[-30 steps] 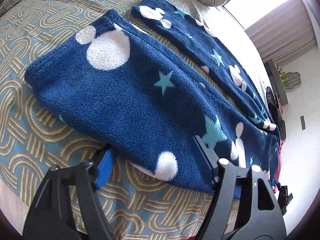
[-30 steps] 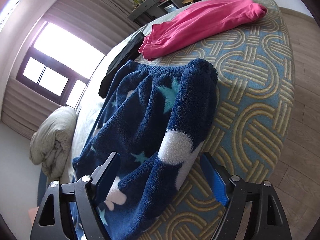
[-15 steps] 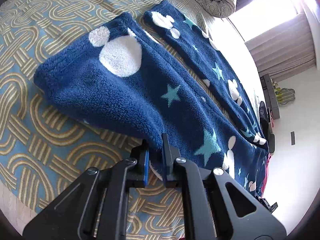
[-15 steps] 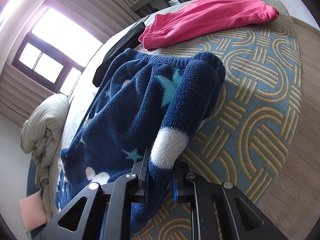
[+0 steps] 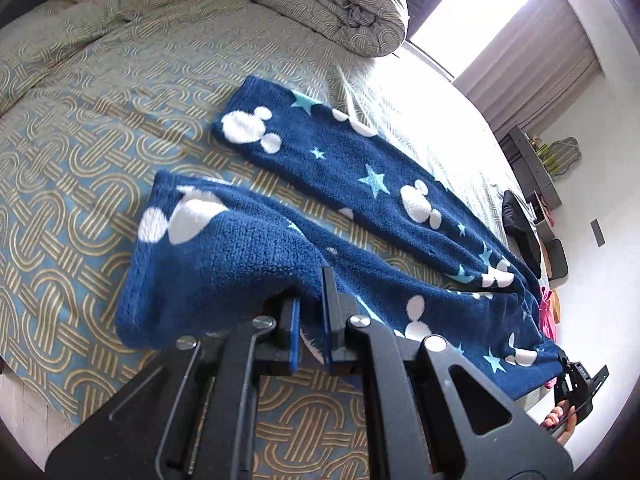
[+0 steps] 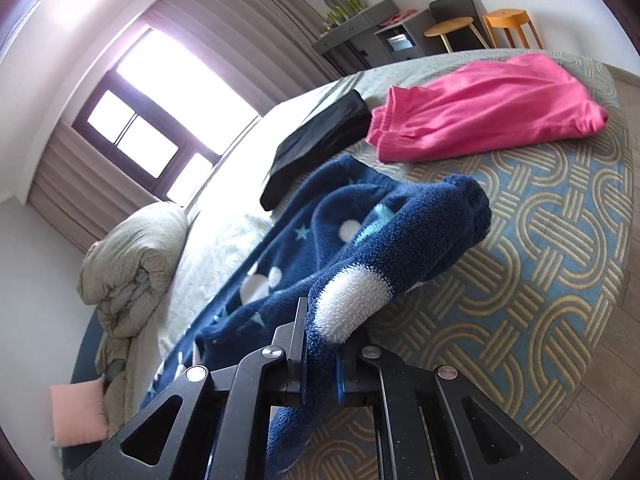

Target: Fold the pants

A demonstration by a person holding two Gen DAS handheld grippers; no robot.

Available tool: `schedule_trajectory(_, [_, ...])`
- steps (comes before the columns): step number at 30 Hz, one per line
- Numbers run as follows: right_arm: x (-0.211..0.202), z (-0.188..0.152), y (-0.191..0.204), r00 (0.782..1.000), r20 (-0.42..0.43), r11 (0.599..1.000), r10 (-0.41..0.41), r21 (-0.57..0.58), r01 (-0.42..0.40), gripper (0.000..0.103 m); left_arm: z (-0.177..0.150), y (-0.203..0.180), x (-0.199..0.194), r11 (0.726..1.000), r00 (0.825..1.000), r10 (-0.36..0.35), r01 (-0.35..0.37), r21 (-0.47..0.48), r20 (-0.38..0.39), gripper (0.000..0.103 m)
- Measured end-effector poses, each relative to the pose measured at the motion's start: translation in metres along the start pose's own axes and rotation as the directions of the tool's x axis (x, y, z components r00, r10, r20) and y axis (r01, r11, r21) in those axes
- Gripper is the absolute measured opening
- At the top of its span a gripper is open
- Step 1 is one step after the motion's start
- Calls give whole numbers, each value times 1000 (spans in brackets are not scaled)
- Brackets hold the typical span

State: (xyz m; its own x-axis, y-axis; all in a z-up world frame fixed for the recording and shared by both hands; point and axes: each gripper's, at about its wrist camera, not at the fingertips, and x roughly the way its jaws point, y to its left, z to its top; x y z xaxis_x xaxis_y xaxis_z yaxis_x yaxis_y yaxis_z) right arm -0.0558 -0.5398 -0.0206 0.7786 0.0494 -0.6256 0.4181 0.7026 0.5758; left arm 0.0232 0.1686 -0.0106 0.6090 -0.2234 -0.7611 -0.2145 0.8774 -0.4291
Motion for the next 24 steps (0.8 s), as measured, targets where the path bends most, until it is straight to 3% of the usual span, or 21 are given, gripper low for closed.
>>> schedule_trajectory(6, [3, 30, 40, 997, 48, 996, 65, -67, -62, 8, 41, -27, -7, 999, 998, 3, -6, 46, 61, 9])
schedule_trajectory(10, [16, 57, 67, 994, 69, 992, 89, -92, -82, 8, 80, -44, 0, 996, 995, 54, -59, 64, 80, 9])
schedule_trajectory(15, [63, 90, 105, 997, 47, 990, 59, -129, -52, 8, 138, -59, 34, 986, 987, 151, -155, 59, 56, 8])
schedule_trajectory(18, [113, 108, 124, 1000, 6, 986, -20, -167, 21, 8, 173, -74, 77, 970, 975, 220, -220, 104, 13, 9])
schedule_trajectory(21, [184, 122, 137, 983, -76, 956, -165, -258, 141, 10, 205, -86, 140, 935, 946, 322, -310, 172, -43, 13])
schedule_trajectory(23, [242, 124, 140, 940, -167, 906, -297, -361, 222, 17, 218, -88, 182, 887, 904, 422, -395, 238, -70, 16])
schedule_trajectory(24, [267, 123, 139, 906, -202, 872, -371, -411, 265, 18, 222, -85, 199, 863, 881, 466, -431, 263, -85, 18])
